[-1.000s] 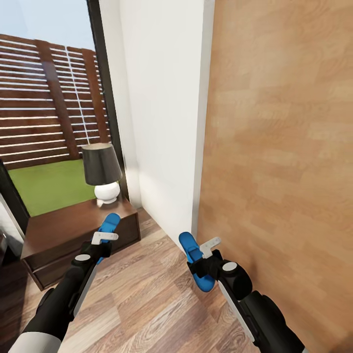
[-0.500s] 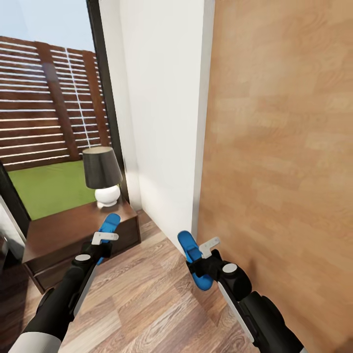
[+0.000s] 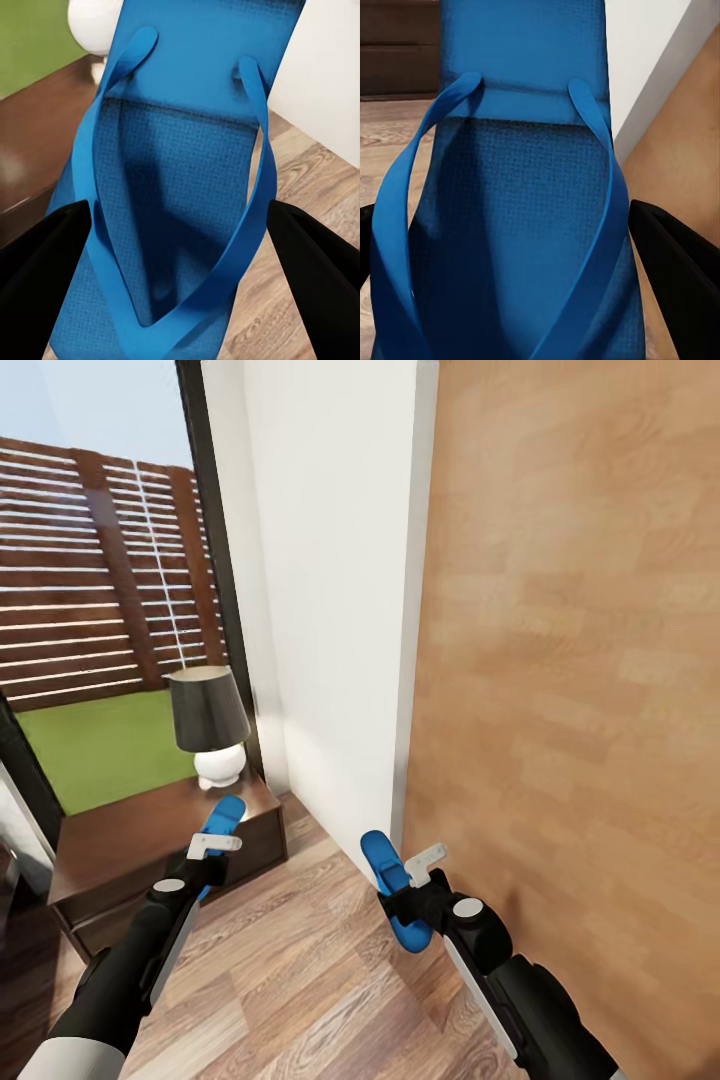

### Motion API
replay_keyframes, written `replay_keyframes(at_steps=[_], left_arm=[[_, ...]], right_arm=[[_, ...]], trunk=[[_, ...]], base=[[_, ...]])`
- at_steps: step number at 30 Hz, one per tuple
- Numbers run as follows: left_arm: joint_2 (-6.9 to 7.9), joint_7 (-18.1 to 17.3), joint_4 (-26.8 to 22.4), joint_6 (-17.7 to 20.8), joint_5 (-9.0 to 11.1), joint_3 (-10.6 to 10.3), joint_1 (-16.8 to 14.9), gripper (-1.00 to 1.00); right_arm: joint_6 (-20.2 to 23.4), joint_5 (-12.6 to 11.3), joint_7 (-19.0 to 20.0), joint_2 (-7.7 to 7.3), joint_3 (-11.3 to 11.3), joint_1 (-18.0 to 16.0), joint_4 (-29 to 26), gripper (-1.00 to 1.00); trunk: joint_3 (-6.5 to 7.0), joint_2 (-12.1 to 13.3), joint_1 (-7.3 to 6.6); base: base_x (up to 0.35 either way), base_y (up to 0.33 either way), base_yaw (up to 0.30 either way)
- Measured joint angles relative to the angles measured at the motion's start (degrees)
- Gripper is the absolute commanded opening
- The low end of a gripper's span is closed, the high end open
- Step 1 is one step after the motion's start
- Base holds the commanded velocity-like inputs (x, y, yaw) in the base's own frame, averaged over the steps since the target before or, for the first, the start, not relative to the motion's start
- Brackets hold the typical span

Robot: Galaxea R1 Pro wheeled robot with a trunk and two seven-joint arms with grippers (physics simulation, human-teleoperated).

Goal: In the bedroom, move the book from the bed onto either nightstand, and place the two sandals side by side next to the bed.

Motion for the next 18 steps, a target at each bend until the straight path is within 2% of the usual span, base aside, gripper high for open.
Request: replay_keyframes(at_steps=[18], left_arm=[[0.00, 0.00, 0.31, -0.04, -0.10, -0.02, 0.00, -1.00]], right_arm=[[-0.01, 0.03, 0.00, 0.08, 0.29, 0.00, 0.92, -1.00]], trunk=[[3.23, 7.22, -3.95]], base=[[0.000, 0.000, 0.000]])
